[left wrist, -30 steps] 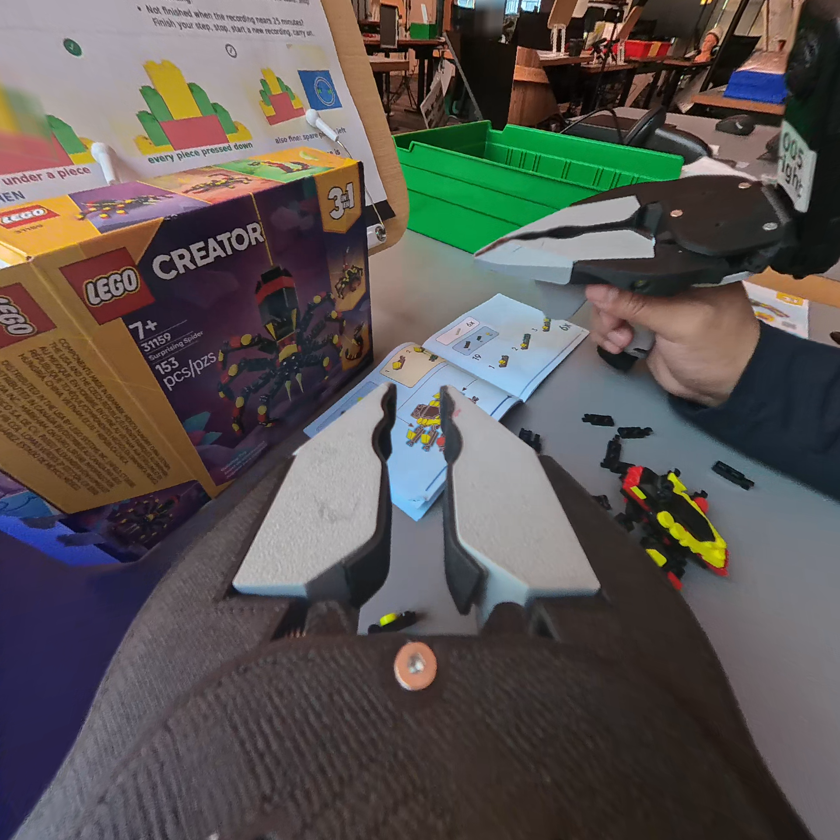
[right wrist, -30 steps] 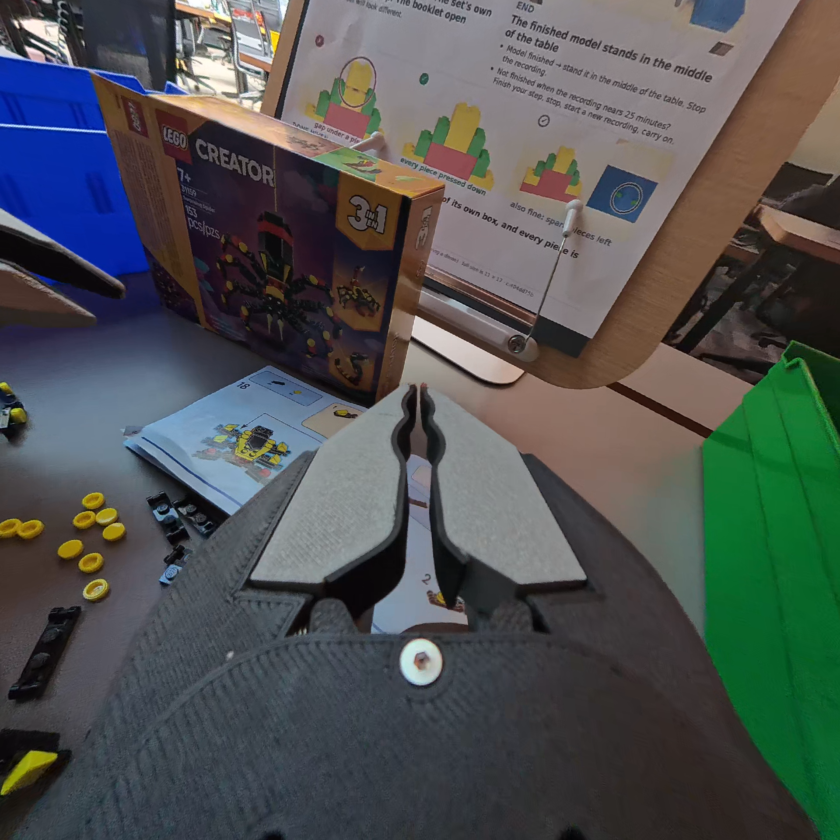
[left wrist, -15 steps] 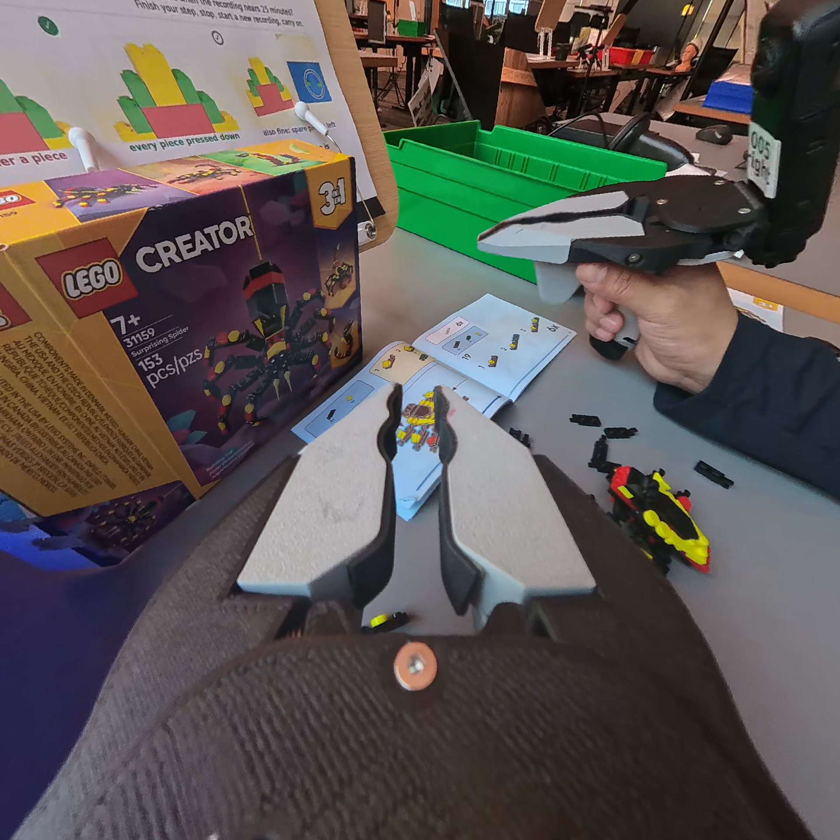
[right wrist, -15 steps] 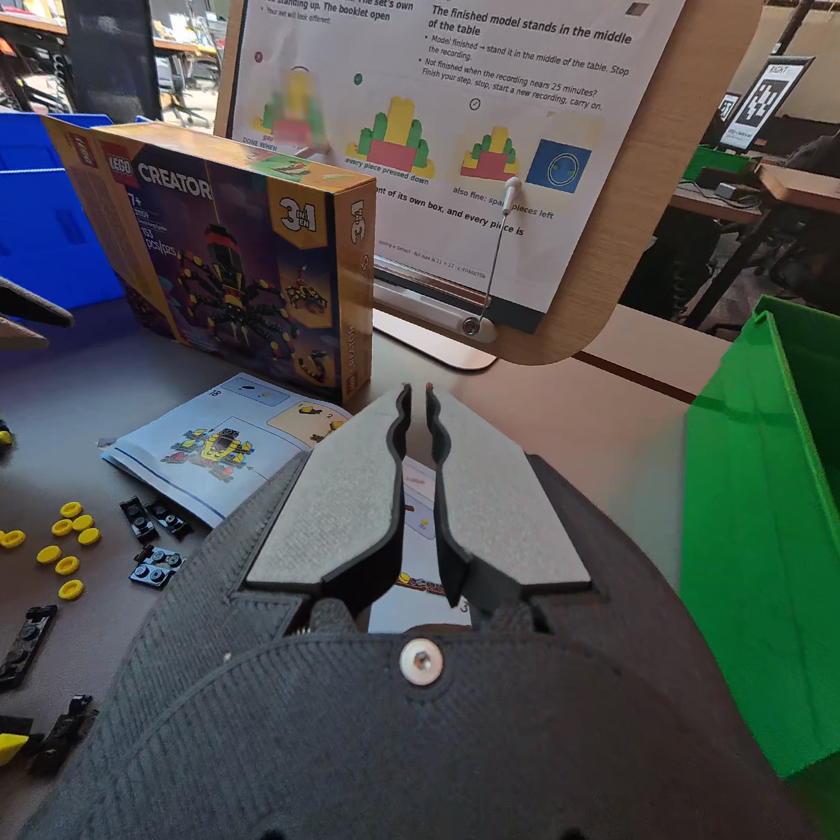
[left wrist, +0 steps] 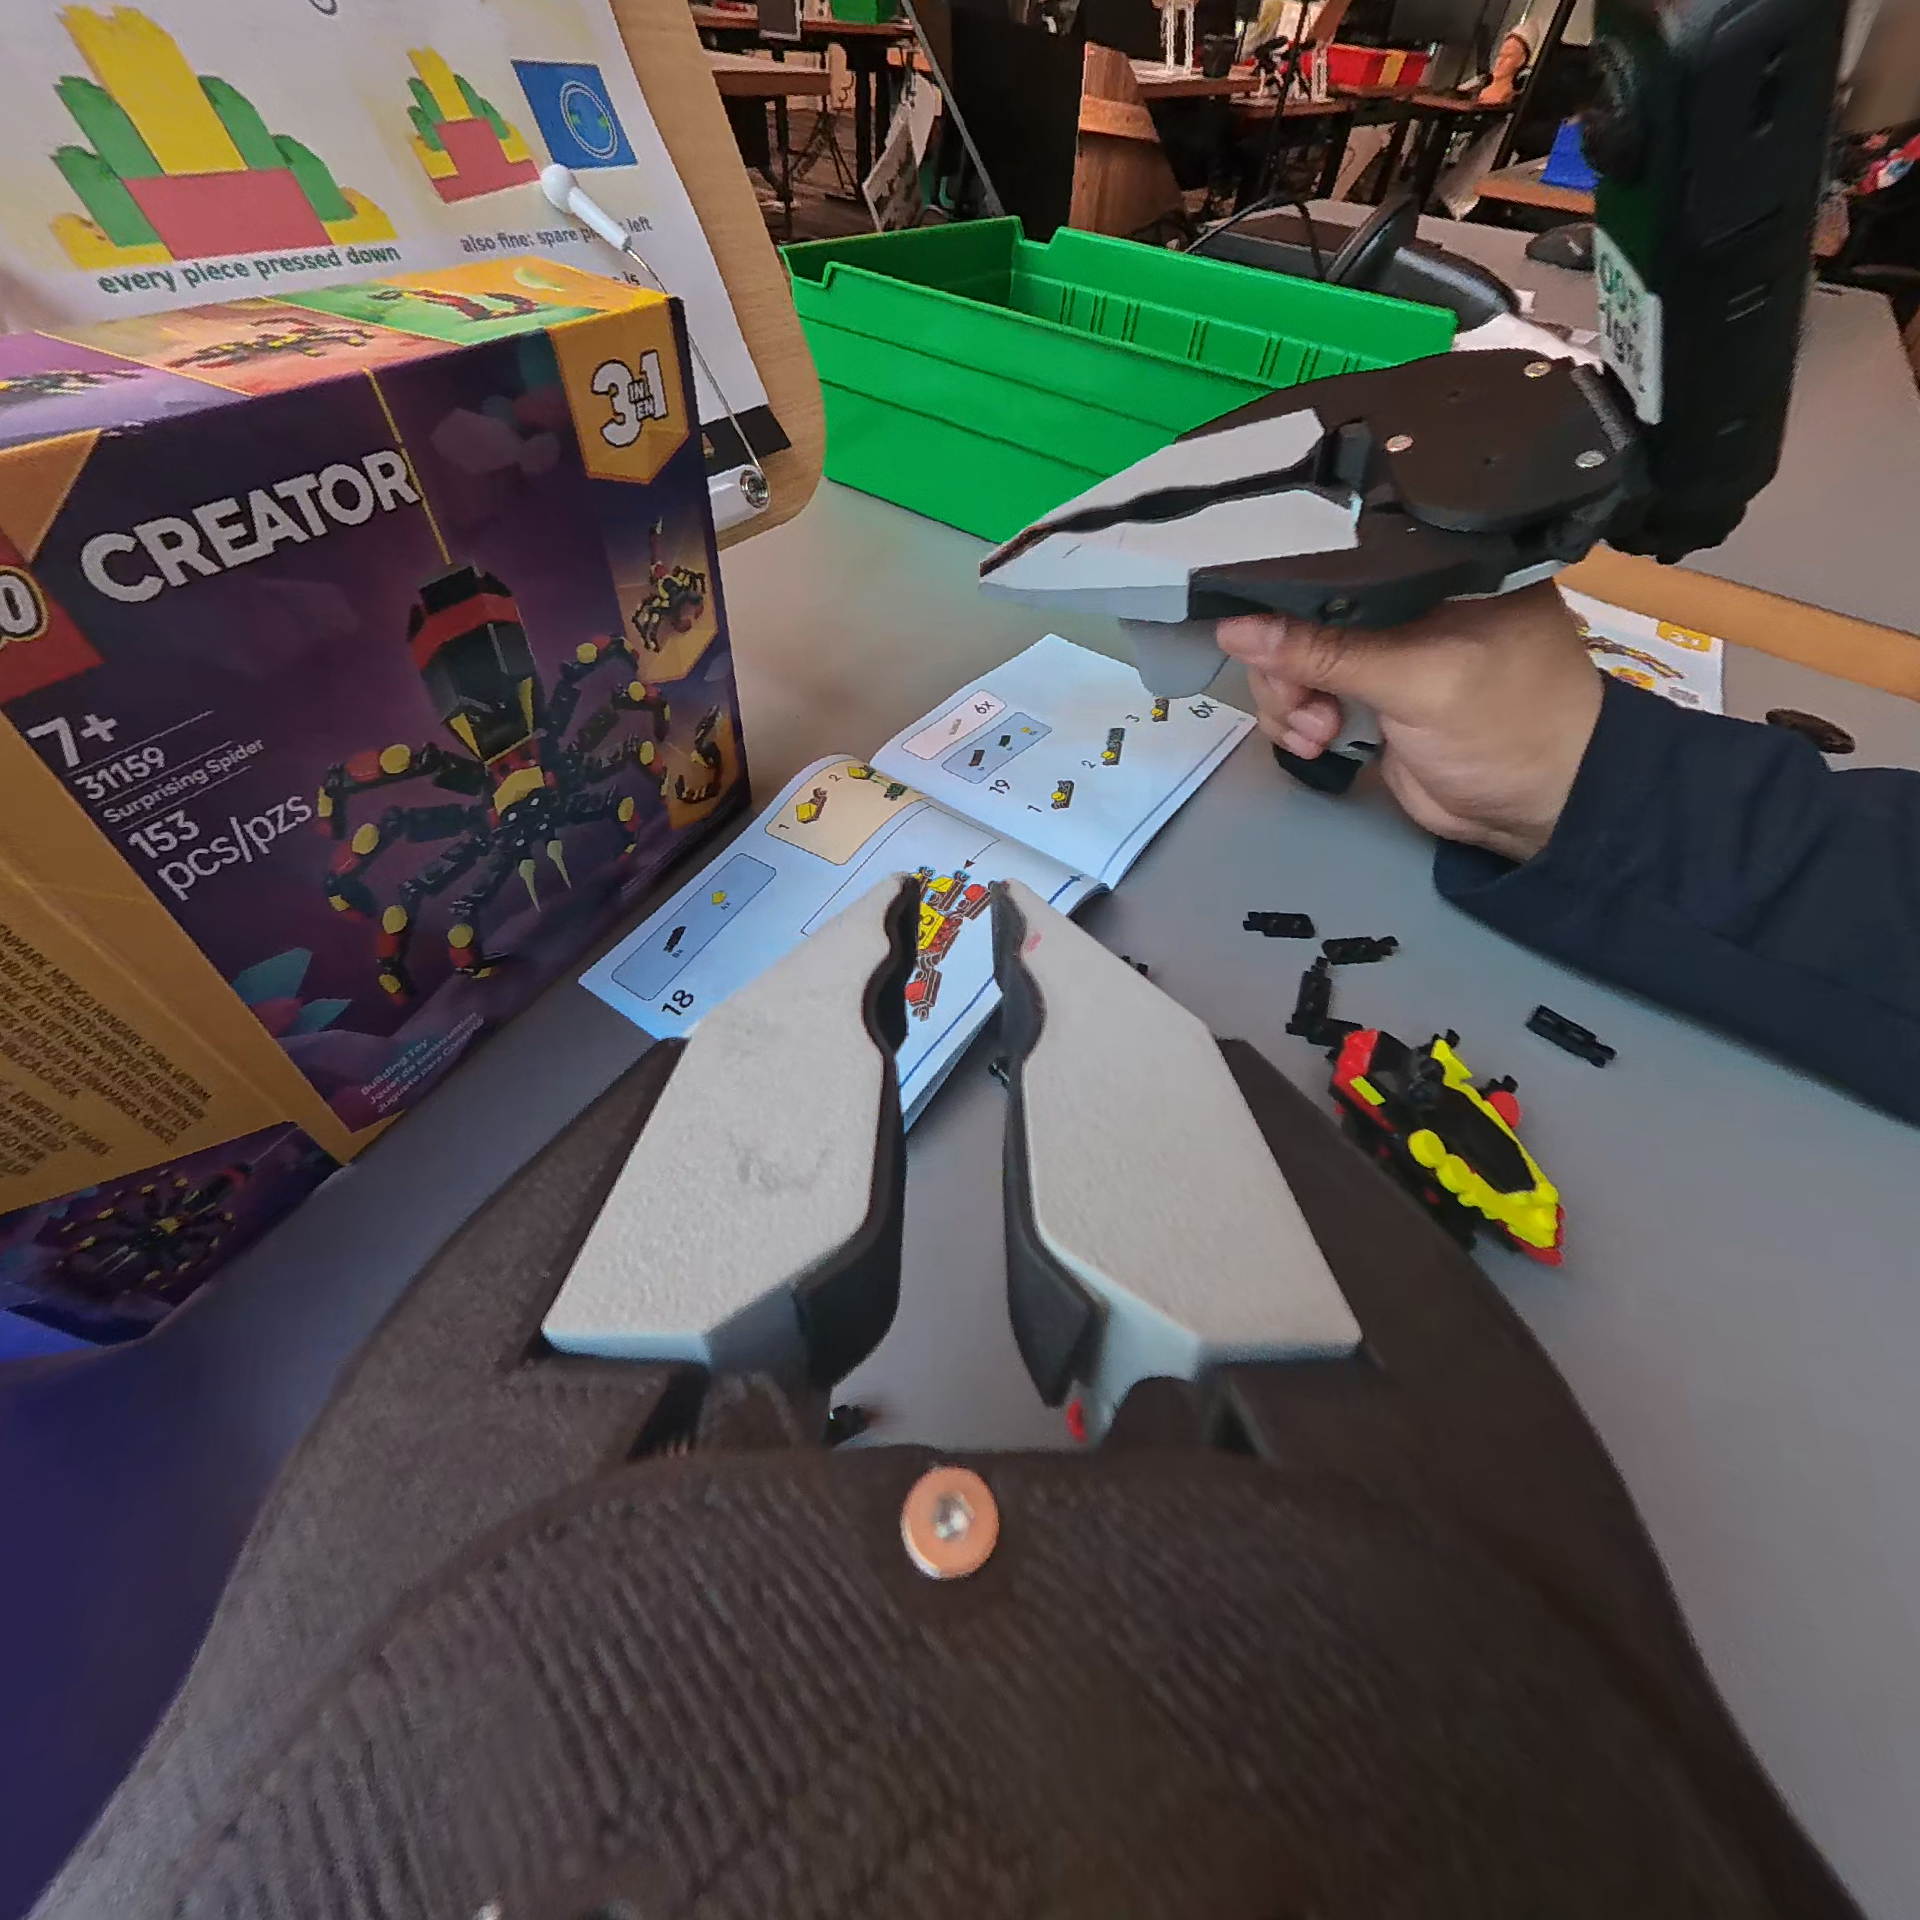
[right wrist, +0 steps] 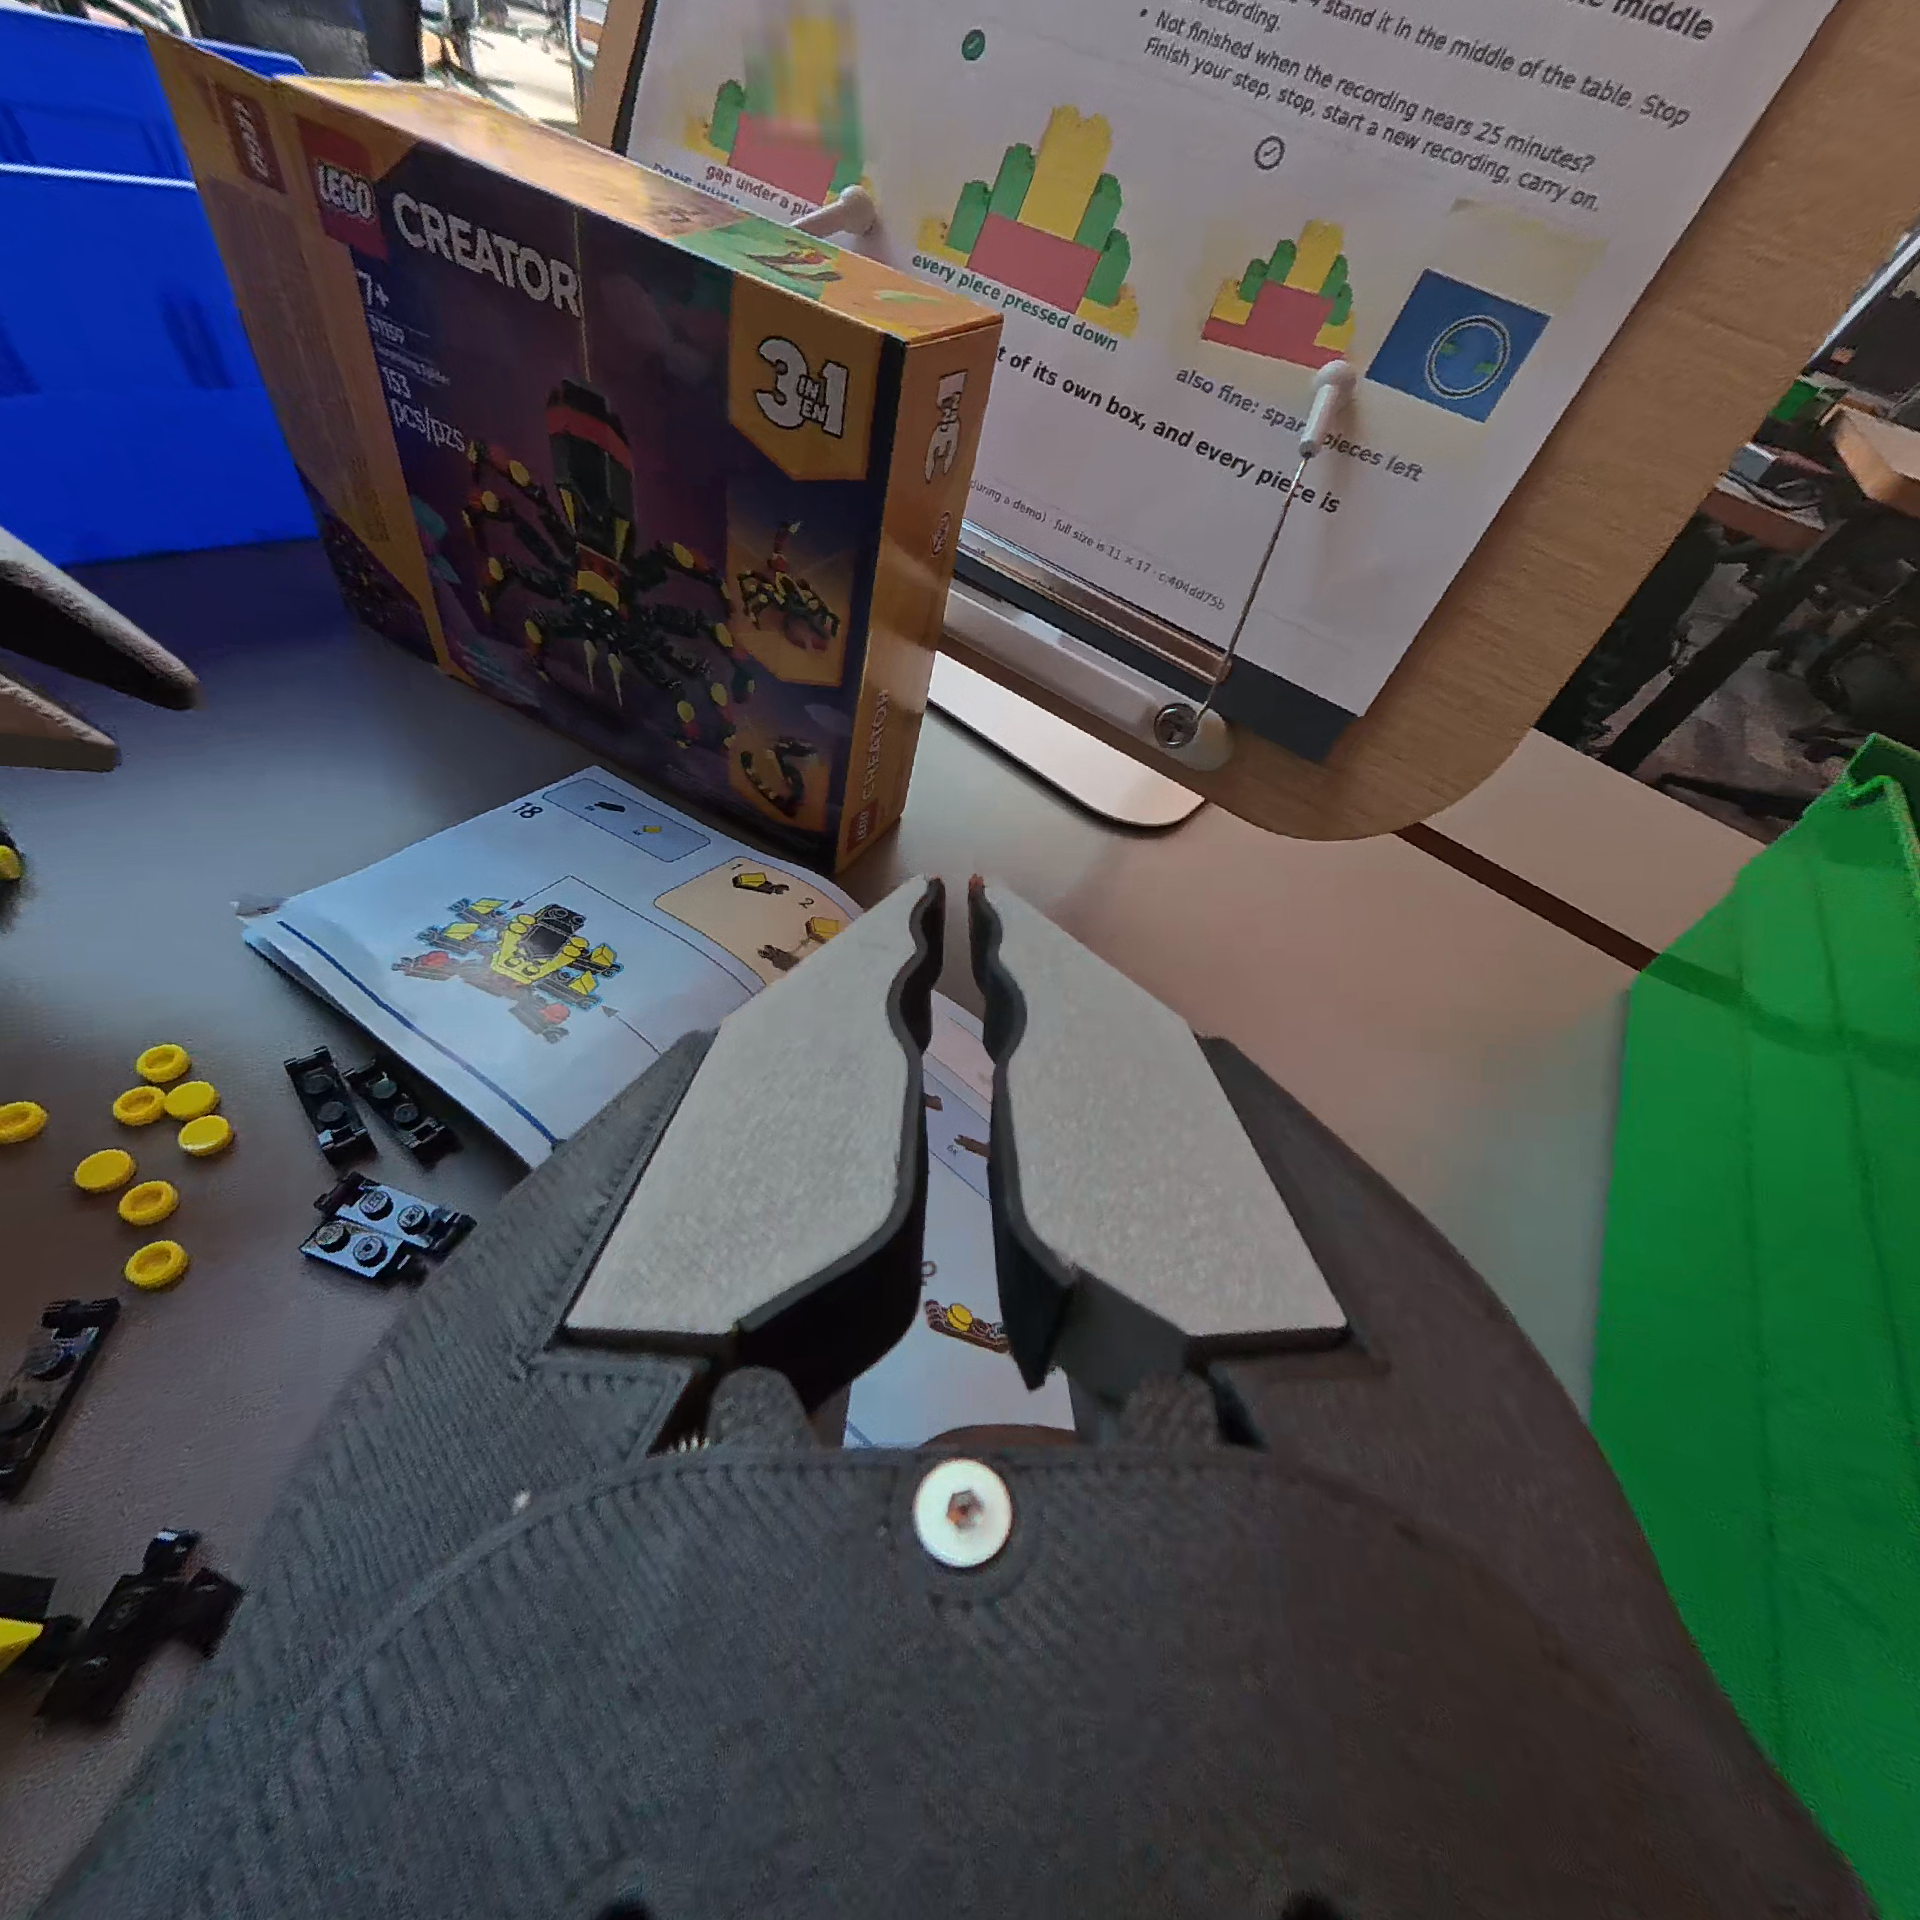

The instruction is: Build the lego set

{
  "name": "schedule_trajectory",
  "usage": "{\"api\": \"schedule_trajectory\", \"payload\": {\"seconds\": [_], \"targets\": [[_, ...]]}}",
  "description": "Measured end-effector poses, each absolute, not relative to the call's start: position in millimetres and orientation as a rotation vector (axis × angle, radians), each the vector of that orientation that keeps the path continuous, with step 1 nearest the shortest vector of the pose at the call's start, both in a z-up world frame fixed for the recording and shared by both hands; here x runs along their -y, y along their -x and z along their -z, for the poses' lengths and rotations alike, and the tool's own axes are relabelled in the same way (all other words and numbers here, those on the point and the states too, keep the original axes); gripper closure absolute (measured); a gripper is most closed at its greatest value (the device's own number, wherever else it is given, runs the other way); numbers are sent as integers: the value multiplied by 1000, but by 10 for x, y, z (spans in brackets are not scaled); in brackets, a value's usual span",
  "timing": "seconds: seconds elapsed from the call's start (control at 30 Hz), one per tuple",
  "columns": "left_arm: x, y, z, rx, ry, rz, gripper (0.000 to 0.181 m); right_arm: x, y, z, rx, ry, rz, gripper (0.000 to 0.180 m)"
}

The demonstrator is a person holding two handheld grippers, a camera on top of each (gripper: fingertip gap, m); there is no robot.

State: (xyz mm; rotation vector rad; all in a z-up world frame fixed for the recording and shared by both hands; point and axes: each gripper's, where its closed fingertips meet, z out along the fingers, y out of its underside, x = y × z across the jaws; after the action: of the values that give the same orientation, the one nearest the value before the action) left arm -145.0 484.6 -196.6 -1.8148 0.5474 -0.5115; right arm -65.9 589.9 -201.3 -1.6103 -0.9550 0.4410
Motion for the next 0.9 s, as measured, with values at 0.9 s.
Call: {"api": "schedule_trajectory", "payload": {"seconds": [0.9], "targets": [[-4799,1380,2009,-560,1839,616,170,-5926,670,2116,959,1660,-426,180]]}}
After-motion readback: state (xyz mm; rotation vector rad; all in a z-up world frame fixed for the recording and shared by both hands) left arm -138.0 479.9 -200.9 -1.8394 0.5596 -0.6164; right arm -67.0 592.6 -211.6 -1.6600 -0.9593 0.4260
